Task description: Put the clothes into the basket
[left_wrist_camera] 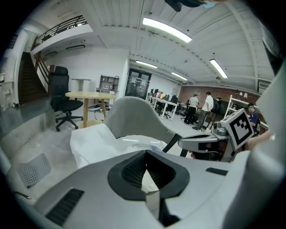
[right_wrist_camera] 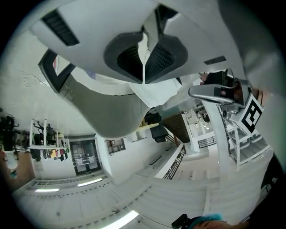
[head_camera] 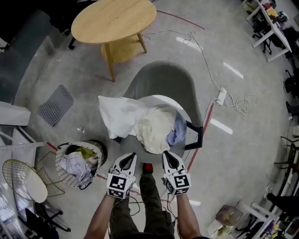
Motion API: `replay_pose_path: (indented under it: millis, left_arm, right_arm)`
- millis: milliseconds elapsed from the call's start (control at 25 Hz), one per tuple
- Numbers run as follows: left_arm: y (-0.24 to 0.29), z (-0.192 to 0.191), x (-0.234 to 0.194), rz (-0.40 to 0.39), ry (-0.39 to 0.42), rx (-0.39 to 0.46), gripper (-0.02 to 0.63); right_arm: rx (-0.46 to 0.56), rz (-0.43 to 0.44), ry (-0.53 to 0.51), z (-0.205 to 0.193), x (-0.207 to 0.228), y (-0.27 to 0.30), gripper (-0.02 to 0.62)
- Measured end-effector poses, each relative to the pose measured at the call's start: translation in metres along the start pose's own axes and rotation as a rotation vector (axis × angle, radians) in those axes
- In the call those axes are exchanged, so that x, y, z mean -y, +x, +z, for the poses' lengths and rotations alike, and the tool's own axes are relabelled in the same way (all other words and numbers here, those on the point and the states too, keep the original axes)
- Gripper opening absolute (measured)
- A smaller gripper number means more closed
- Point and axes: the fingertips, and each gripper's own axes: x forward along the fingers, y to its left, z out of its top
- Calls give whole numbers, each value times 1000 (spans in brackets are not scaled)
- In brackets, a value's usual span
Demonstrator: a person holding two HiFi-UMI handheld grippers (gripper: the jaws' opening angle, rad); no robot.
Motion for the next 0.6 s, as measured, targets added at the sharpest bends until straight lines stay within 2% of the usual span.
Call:
replay_pose_path:
  millis: [320, 600]
  left_arm:
    - [44, -51, -16, 16, -33, -52, 6]
    - [81, -80, -25, 14, -43, -91, 6]
  right_arm:
    - [-52, 26, -4, -55, 27, 43, 38]
    - [-88, 21, 15, -93, 55, 73, 38]
